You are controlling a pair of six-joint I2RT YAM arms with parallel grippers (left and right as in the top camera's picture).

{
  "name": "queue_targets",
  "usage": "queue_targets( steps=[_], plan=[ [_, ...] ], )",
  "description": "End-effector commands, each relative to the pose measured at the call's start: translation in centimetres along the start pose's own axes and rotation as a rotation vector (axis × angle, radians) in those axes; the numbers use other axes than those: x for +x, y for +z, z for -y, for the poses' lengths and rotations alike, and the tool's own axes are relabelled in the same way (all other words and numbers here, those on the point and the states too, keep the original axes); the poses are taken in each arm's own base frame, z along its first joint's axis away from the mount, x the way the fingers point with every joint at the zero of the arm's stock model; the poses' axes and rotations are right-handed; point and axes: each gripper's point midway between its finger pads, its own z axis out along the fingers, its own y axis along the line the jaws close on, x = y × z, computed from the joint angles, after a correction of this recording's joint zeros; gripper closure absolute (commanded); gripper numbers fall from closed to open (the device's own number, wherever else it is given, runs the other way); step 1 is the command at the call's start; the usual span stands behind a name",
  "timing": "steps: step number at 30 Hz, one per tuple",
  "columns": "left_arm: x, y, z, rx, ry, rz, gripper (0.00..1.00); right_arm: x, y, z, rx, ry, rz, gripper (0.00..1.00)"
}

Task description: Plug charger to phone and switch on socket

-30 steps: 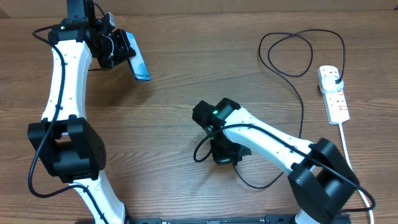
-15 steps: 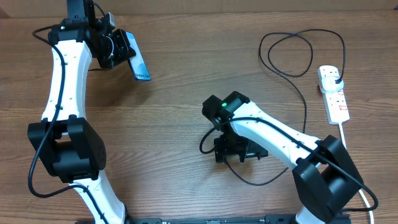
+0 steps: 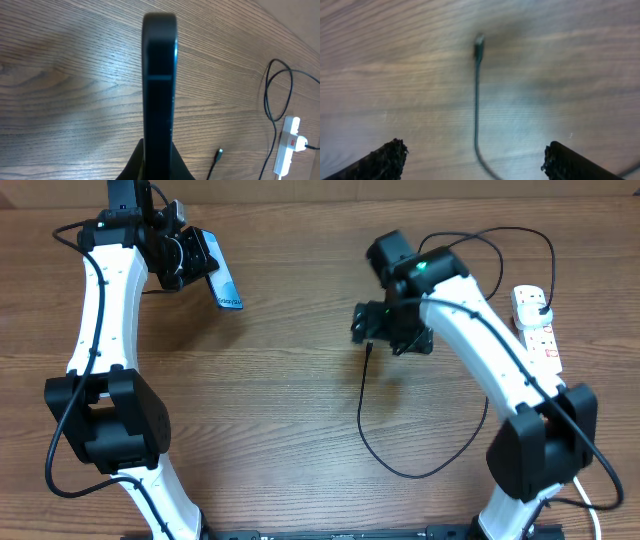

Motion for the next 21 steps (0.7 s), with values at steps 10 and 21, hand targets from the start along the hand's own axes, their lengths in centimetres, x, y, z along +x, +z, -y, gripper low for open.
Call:
queue_targets(
  steps=[10,21],
  plan=[
    [-0.2,-0.8,1.4,0.042,0.031,0.013,0.96,-2.8,10.1,0.8,0.172,0.144,-0.012,0.57],
    [-0.2,-0.8,1.5,0.043,0.032,0.014,0.96,-2.1,12.8,0.6,0.227,0.103,-0.03,0.63]
  ],
)
